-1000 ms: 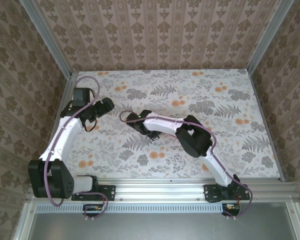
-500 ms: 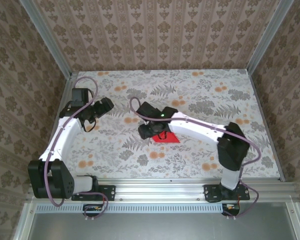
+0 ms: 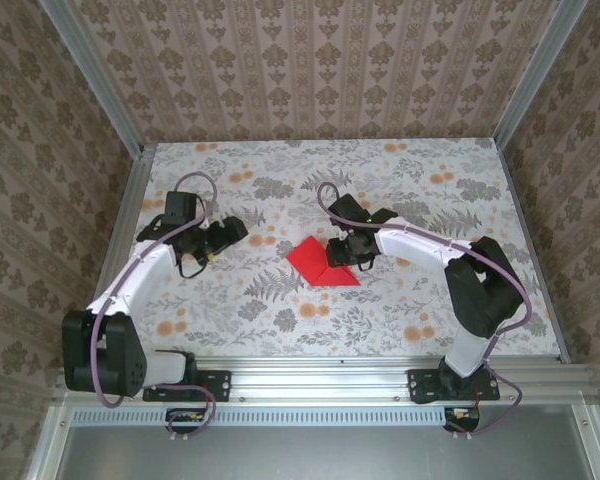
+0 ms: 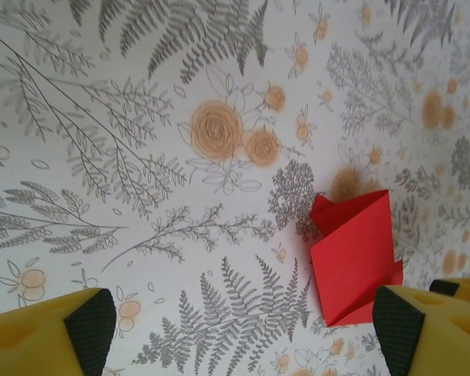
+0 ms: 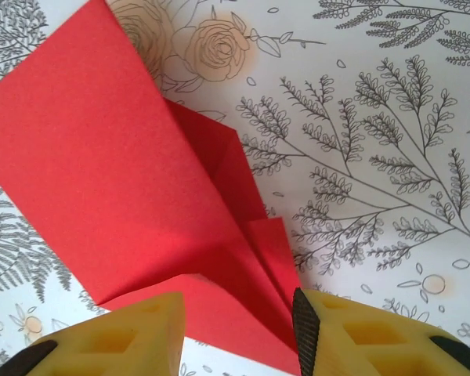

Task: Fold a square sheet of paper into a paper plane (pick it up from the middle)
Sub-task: Turn over the paper at the center of the table, then fold the wing for the fifth time at the center of the table.

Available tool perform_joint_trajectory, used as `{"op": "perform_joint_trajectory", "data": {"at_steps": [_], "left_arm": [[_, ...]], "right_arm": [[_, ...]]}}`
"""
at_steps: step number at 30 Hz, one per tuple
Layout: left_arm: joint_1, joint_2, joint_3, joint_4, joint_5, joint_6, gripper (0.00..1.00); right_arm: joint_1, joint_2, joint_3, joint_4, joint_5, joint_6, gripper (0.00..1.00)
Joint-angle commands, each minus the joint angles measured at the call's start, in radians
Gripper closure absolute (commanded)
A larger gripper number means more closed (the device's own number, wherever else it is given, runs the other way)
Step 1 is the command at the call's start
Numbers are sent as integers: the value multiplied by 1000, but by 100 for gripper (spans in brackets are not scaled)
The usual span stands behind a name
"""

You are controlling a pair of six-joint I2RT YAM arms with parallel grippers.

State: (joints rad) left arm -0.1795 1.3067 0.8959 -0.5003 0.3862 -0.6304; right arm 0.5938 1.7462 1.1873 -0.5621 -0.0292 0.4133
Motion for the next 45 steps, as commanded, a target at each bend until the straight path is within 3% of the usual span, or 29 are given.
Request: {"op": "perform_joint_trajectory", "data": {"at_steps": [1, 13, 20, 25, 33, 39, 45], "left_arm": [[-24, 19, -18, 25, 16, -20, 12], [-81, 45, -12, 35, 8, -23, 12], [-163, 66, -96, 169, 64, -112, 13], [-239, 119, -141, 294, 93, -194, 15], [-349, 216, -198, 517, 121, -297, 21], [-390, 295, -226, 673, 143, -334, 28], [-405, 341, -235, 781, 155, -344, 42]], "right_arm": [[-17, 55, 13, 4, -50, -54, 58], [-49, 145, 19, 50, -135, -11, 67], [-58, 133, -56, 171, -217, 208, 78], [-32, 122, -98, 252, -223, 374, 81], [18, 120, -150, 348, -195, 575, 82], [19, 129, -161, 363, -189, 613, 82], [19, 135, -164, 371, -196, 628, 82]]}}
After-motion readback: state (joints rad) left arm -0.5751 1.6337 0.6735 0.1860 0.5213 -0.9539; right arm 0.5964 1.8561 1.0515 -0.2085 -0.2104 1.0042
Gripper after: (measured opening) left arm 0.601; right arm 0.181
